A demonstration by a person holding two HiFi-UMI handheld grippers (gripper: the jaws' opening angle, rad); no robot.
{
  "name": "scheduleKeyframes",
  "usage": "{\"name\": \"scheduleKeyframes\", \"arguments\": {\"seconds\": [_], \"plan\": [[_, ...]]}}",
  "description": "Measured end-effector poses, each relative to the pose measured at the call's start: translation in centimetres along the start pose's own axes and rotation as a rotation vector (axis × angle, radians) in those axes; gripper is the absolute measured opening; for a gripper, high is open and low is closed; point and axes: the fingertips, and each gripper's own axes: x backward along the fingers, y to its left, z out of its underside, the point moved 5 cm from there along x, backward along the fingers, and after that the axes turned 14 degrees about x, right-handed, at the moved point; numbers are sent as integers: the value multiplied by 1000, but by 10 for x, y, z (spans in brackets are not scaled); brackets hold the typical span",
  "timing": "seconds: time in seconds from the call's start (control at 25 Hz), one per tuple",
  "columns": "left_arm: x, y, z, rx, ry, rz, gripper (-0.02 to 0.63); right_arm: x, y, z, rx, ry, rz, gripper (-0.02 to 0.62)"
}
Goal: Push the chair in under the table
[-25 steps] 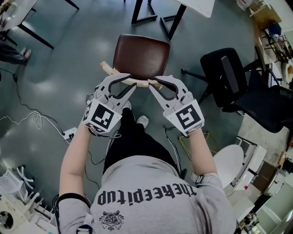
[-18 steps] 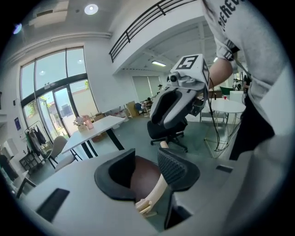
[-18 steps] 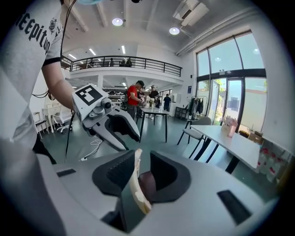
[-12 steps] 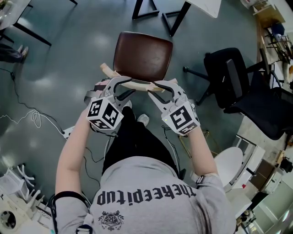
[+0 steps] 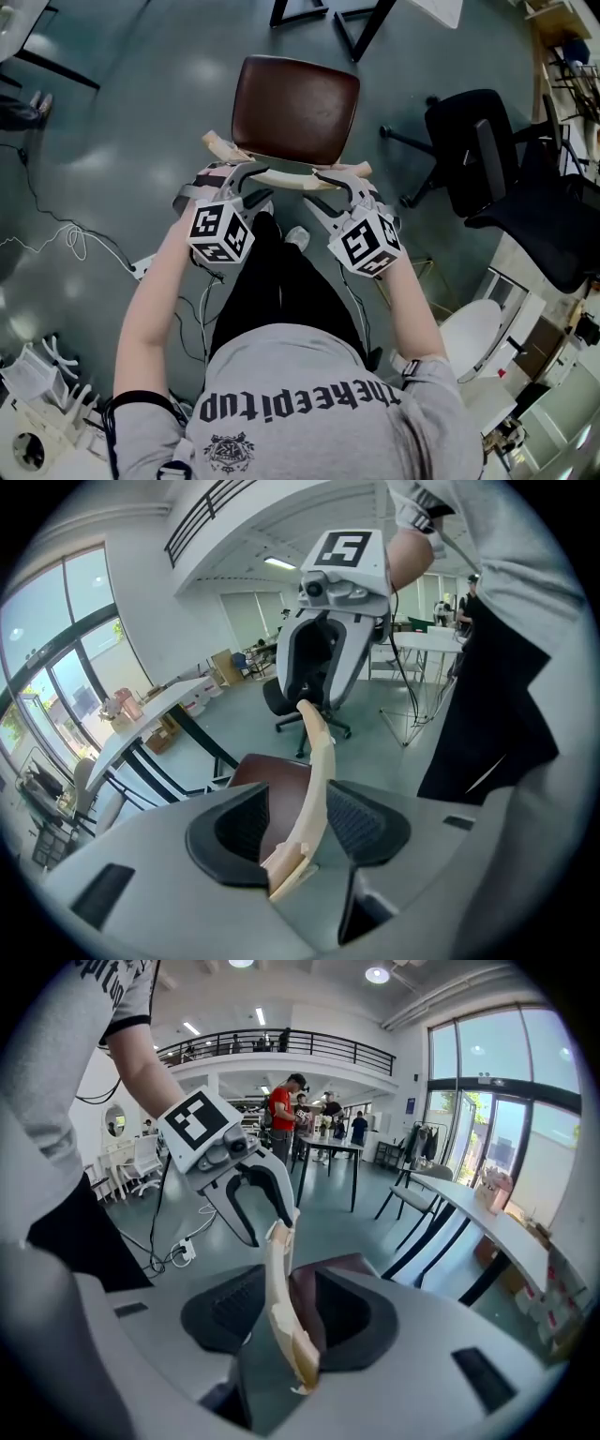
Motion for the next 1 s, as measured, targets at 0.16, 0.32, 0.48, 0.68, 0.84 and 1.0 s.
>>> {"name": "scheduleKeyframes", "arguments": {"seconds": [0.16, 0.32, 0.48, 0.68, 0.84, 1.0], "plan": [[-10, 3, 12, -27, 39, 19, 196, -14, 8, 13, 17, 40, -29, 184], [-18, 2, 20, -39, 70, 44, 198, -23, 15, 27, 14, 77, -61, 192], [-26, 3, 27, -45, 95, 57, 199, -32, 20, 43, 20, 119, -74, 204], [-35, 7, 37, -50, 132, 74, 199, -40, 20, 53, 30, 164, -76, 206], [-45, 5, 44, -47, 161, 99, 198, -49, 23, 60, 41, 198, -93, 193], [-47, 6, 48, -21, 163, 120, 199, -52, 20, 60, 26, 202, -104, 158]]}}
